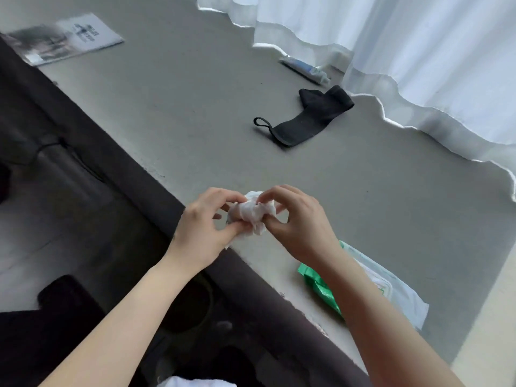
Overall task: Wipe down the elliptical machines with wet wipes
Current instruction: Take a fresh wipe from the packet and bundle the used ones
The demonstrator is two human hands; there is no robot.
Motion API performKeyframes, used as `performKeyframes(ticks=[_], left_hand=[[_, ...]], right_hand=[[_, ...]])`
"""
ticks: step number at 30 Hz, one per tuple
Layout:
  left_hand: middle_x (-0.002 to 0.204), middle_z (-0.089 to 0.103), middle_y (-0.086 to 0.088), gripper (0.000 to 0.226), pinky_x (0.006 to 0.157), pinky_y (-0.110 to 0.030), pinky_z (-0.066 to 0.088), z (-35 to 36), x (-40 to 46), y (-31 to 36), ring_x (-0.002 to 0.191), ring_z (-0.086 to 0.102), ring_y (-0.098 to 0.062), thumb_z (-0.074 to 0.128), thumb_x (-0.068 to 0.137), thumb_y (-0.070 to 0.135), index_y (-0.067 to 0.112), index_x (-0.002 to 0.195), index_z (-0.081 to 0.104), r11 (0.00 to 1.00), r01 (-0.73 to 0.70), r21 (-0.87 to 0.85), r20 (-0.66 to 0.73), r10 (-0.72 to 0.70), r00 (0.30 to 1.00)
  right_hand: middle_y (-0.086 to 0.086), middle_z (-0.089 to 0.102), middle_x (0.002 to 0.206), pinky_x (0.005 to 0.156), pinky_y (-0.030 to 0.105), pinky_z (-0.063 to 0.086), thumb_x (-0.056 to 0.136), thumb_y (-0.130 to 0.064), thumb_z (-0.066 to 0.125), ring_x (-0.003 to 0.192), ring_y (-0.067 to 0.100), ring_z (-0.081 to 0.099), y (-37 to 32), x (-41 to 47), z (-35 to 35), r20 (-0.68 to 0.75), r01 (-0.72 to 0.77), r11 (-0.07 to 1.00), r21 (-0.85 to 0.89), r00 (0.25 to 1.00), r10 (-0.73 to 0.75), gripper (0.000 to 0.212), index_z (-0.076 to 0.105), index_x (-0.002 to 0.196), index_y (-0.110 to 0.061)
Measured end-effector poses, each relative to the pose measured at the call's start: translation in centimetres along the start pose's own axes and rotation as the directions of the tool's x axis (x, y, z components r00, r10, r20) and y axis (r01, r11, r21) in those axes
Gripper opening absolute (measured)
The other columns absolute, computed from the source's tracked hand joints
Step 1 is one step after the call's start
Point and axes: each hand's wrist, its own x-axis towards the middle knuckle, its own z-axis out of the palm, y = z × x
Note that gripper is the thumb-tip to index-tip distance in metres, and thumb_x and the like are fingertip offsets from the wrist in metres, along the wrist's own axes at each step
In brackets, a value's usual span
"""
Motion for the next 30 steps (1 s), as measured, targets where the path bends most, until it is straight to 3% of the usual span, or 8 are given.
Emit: performKeyframes(ticks=[4, 8, 12, 17, 20, 24, 27, 30], left_hand=[[0.103, 0.063, 0.01, 0.036, 0.073, -0.013, 0.051, -5.8, -3.7, -2.5, 0.093, 0.061, -0.005, 0.085, 0.073, 0.011, 0.018, 0.104, 0.068, 0.995, 0.078, -0.061, -0.103, -0.084, 0.991], [0.104, 0.063, 0.012, 0.034, 0.07, -0.016, 0.054, -10.2, -9.4, -7.1, 0.096, 0.062, -0.006, 0.083, 0.075, 0.006, 0.017, 0.103, 0.068, 0.951, 0.285, -0.121, -0.19, -0.304, 0.934], [0.104, 0.063, 0.01, 0.033, 0.066, -0.027, 0.058, -11.9, -16.0, -12.4, 0.094, 0.063, -0.007, 0.081, 0.075, 0.004, 0.025, 0.096, 0.068, 0.813, 0.541, -0.217, -0.163, -0.577, 0.801], [0.102, 0.068, 0.005, 0.032, 0.061, -0.011, 0.05, -8.5, -21.2, -19.2, 0.089, 0.065, -0.005, 0.079, 0.076, 0.006, 0.026, 0.098, 0.068, 0.552, 0.78, -0.295, 0.0, -0.816, 0.577], [0.1, 0.068, 0.003, 0.029, 0.06, -0.009, 0.048, -4.8, -22.0, -23.5, 0.088, 0.065, -0.007, 0.077, 0.077, 0.004, 0.025, 0.094, 0.068, 0.467, 0.828, -0.309, 0.038, -0.864, 0.502], [0.102, 0.066, 0.001, 0.031, 0.058, -0.007, 0.047, 0.2, -21.6, -30.4, 0.091, 0.063, -0.013, 0.073, 0.08, -0.001, 0.025, 0.096, 0.065, 0.365, 0.857, -0.365, 0.08, -0.904, 0.419], [0.101, 0.066, 0.002, 0.031, 0.064, -0.003, 0.045, 2.9, -21.0, -35.0, 0.091, 0.062, -0.009, 0.072, 0.082, -0.003, 0.02, 0.101, 0.065, 0.323, 0.838, -0.44, 0.093, -0.911, 0.401], [0.097, 0.065, 0.012, 0.028, 0.067, -0.004, 0.045, 5.0, -21.3, -38.4, 0.092, 0.061, -0.003, 0.071, 0.086, 0.002, 0.025, 0.099, 0.064, 0.274, 0.817, -0.507, 0.115, -0.918, 0.379]], right_hand=[[-0.004, 0.065, 0.091, 0.07, 0.04, 0.05, 0.076, -0.01, 0.068, 0.078, 0.022, 0.061, -5.3, 0.6, 4.8, 0.102, 0.081, 0.996, 0.046, 0.991, -0.085, 0.017, 0.068, 0.092, -0.017], [-0.008, 0.066, 0.098, 0.07, 0.037, 0.051, 0.077, -0.012, 0.069, 0.079, 0.017, 0.063, -9.5, 0.2, 12.3, 0.272, 0.103, 0.991, 0.08, 0.955, -0.121, 0.018, 0.067, 0.094, -0.018], [-0.007, 0.065, 0.104, 0.072, 0.031, 0.046, 0.078, -0.014, 0.067, 0.084, 0.017, 0.062, -11.4, -2.1, 20.9, 0.481, 0.09, 0.996, 0.019, 0.873, -0.088, 0.022, 0.067, 0.1, -0.017], [-0.003, 0.064, 0.101, 0.07, 0.029, 0.04, 0.085, -0.018, 0.061, 0.088, 0.018, 0.058, -8.0, -6.2, 29.5, 0.624, -0.12, 0.987, -0.109, 0.764, 0.162, 0.019, 0.067, 0.103, -0.018], [-0.003, 0.066, 0.101, 0.076, 0.031, 0.046, 0.087, -0.017, 0.06, 0.092, 0.018, 0.059, -4.0, -6.9, 33.7, 0.669, -0.284, 0.942, -0.176, 0.668, 0.326, 0.018, 0.067, 0.103, -0.019], [0.0, 0.069, 0.099, 0.073, 0.029, 0.045, 0.089, -0.016, 0.059, 0.094, 0.022, 0.063, 1.4, -6.2, 39.5, 0.689, -0.397, 0.882, -0.253, 0.566, 0.453, 0.018, 0.066, 0.105, -0.017], [-0.001, 0.066, 0.091, 0.071, 0.029, 0.043, 0.089, -0.012, 0.059, 0.092, 0.023, 0.063, 4.9, -5.3, 43.4, 0.673, -0.451, 0.851, -0.27, 0.543, 0.502, 0.014, 0.067, 0.101, -0.014], [-0.001, 0.063, 0.09, 0.066, 0.025, 0.037, 0.09, -0.011, 0.059, 0.086, 0.019, 0.059, 7.7, -4.3, 46.2, 0.676, -0.434, 0.859, -0.271, 0.55, 0.491, 0.014, 0.068, 0.101, -0.011]])
